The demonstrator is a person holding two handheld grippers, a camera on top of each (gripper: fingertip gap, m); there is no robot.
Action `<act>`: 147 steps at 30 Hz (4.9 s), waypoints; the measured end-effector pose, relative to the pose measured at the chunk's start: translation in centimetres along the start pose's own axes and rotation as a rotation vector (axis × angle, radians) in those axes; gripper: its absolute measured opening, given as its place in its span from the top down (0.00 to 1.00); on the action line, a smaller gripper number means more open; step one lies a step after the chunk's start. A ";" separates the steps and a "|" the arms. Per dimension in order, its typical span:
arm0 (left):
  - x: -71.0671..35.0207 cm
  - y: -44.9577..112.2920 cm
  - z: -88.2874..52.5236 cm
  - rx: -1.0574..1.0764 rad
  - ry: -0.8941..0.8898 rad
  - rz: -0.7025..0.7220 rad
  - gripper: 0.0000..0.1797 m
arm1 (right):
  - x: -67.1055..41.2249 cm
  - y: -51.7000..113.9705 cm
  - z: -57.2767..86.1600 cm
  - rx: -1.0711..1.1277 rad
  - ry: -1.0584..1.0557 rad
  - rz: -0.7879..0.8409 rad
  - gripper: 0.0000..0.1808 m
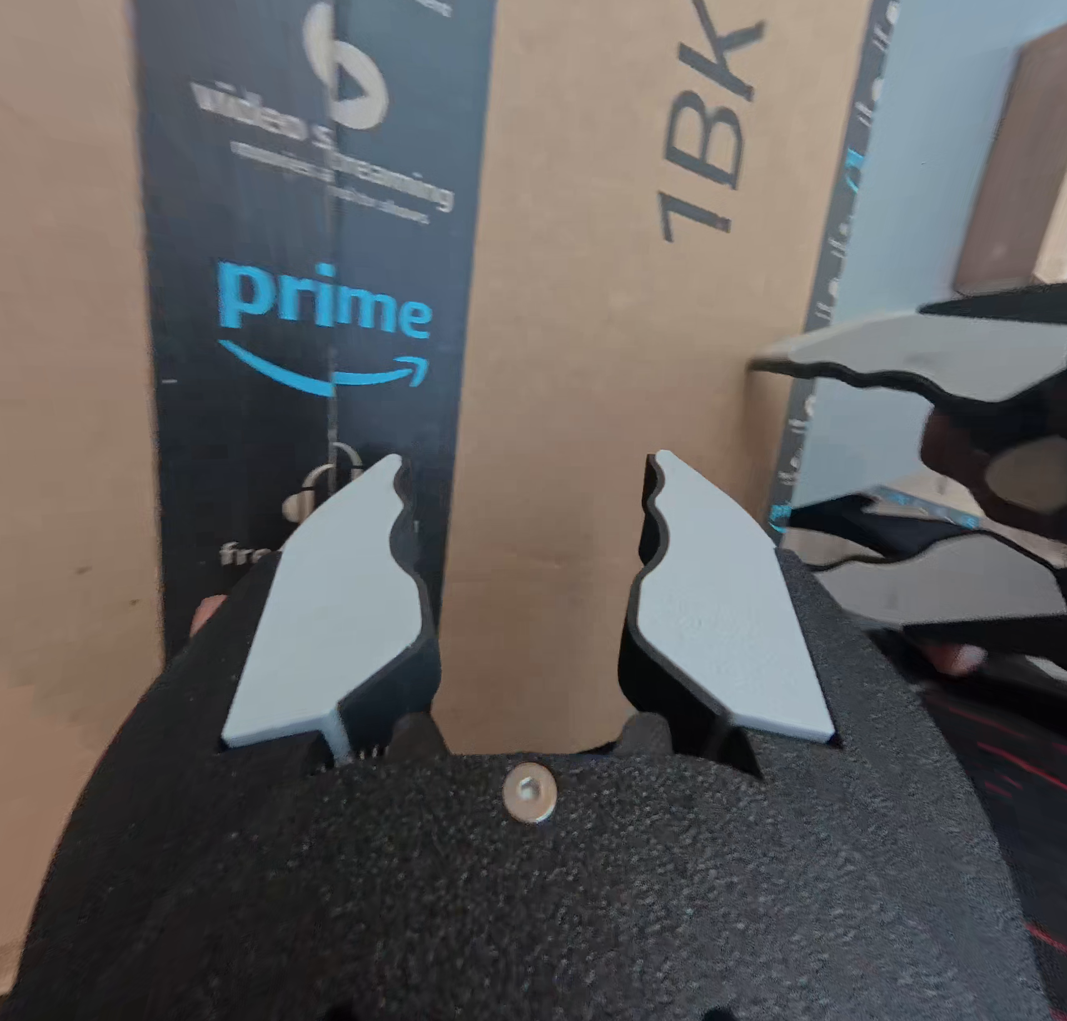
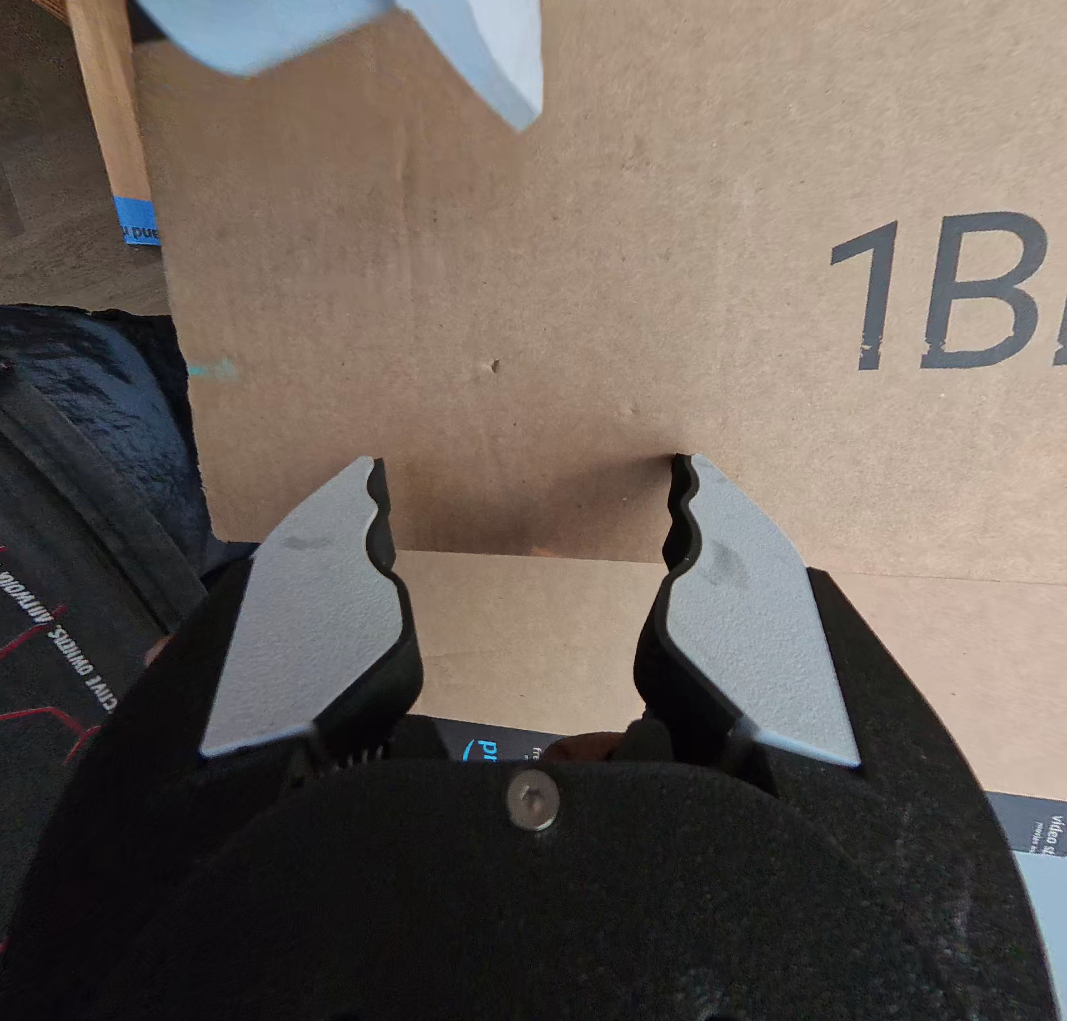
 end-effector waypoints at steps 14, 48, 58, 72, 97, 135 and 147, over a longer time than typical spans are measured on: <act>-1.4 -5.0 1.9 0.166 0.253 0.070 0.67 | -0.1 0.2 -0.8 0.045 -0.070 -0.040 0.45; 8.7 -8.7 -5.3 -0.192 -0.473 0.464 0.56 | -0.1 1.2 -2.4 0.154 -0.127 -0.099 0.36; 10.2 -7.7 -7.1 -0.035 -0.618 0.558 0.42 | -0.1 1.3 -2.5 0.154 -0.140 -0.119 0.34; 10.2 -14.6 -6.7 0.415 -0.733 0.929 0.48 | 0.0 1.4 -2.8 0.150 -0.167 -0.156 0.31; 4.1 -18.5 -15.0 -0.485 -0.219 0.696 0.78 | 0.2 1.5 -2.9 0.137 -0.352 -0.292 0.28; 1.2 -23.2 -29.7 0.454 -0.652 0.558 0.84 | -0.1 1.7 -2.8 0.120 -0.342 -0.307 0.28; 3.1 -21.0 -26.5 0.251 -0.504 0.632 0.45 | -0.6 1.4 -2.5 0.112 -0.325 -0.327 0.34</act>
Point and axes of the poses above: each gripper's, where its closed fingertips meet, y out along the fingers, x out of its underside, z = x × y across the jaws, the point moved 8 cm from there along -y, back along the fingers, and after that the axes turned 6 degrees about x, right-handed, at the moved point
